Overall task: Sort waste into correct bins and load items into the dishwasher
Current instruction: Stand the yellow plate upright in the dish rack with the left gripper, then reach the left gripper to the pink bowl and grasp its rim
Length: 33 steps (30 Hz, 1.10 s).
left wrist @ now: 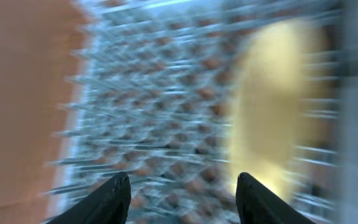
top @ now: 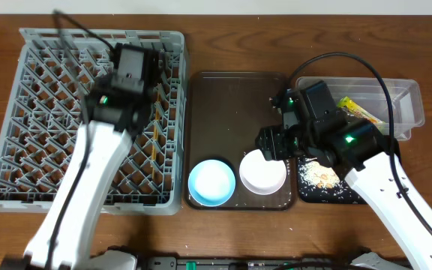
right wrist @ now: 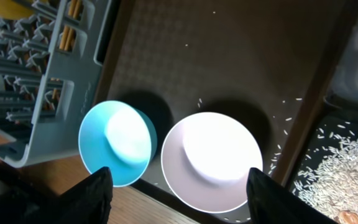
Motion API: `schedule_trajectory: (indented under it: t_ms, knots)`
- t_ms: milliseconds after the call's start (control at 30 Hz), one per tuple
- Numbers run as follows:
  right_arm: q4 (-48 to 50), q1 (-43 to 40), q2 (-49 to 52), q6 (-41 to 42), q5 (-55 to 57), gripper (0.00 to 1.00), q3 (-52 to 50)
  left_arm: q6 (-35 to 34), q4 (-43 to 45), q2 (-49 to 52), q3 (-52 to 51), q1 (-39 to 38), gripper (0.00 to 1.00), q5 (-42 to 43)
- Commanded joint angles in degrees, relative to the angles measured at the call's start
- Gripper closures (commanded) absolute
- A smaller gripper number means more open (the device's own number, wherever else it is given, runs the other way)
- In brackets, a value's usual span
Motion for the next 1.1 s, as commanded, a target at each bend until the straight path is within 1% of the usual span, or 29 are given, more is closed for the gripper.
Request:
schedule_trajectory:
  t_ms: [0, 33, 100, 200, 367, 467, 533, 567, 733, 867, 967, 1000, 1033, 1067]
  knots:
    - [-0.1, -1.4, -0.6, 3.4, 2.2, 0.31, 1.0, -6.7, -1.5, -5.1, 0.1, -0.3, 0.45, 29.8]
    - [-0.1, -1.9, -0.6, 4.2, 2.3, 0.31, 1.0, -7.4, -1.9, -5.4, 0.1, -0.3, 0.46, 35.5]
    - [-0.1, -3.3, -0.6, 6.2, 2.6, 0.31, 1.0, -7.4, -3.1, -5.2, -0.1, -0.7, 0.46, 43.5]
    - [-0.5, -6.1, -0.6, 9.6, 2.8, 0.29, 1.0, -7.5, -4.3, -4.0, -1.6, -2.8, 0.47, 47.4]
    - [-1.6, -11.3, -0.6, 12.5, 2.4, 0.25, 1.0, -8.3, -2.7, 0.8, -4.4, -9.8, 0.47, 47.5]
    - [-2.3, -12.7, -0.6, 12.5, 2.2, 0.24, 1.0, -8.2, 0.0, 6.1, -5.2, -14.9, 0.46, 47.2]
    - [-3.1, -13.0, -0.6, 12.4, 2.2, 0.22, 1.0, -8.2, 1.3, 9.8, -5.2, -17.5, 0.46, 46.6]
    - [-4.0, -13.0, -0.6, 12.2, 2.6, 0.21, 1.0, -8.2, 2.5, 13.8, -5.2, -19.4, 0.46, 46.6]
    - [-6.2, -13.0, -0.6, 12.2, 4.6, 0.18, 1.0, -8.2, 5.1, 22.6, -5.2, -21.8, 0.46, 46.7]
    - [-6.5, -13.0, -0.6, 12.3, 5.2, 0.16, 1.0, -8.2, 6.3, 27.2, -5.2, -22.2, 0.47, 46.7]
    - [-6.4, -13.0, -0.6, 12.3, 5.2, 0.16, 1.0, -8.2, 7.1, 29.8, -5.2, -22.2, 0.54, 46.6]
    - [-6.4, -13.0, -0.6, 12.3, 5.2, 0.16, 1.0, -8.2, 7.5, 30.4, -5.2, -22.2, 0.62, 46.6]
    - [-6.5, -13.0, -0.6, 12.3, 5.2, 0.15, 1.0, -8.2, 8.0, 30.7, -5.2, -22.2, 0.76, 46.6]
    - [-6.5, -13.0, -0.6, 12.3, 5.2, 0.15, 1.0, -8.2, 8.3, 30.7, -5.2, -22.2, 0.81, 46.6]
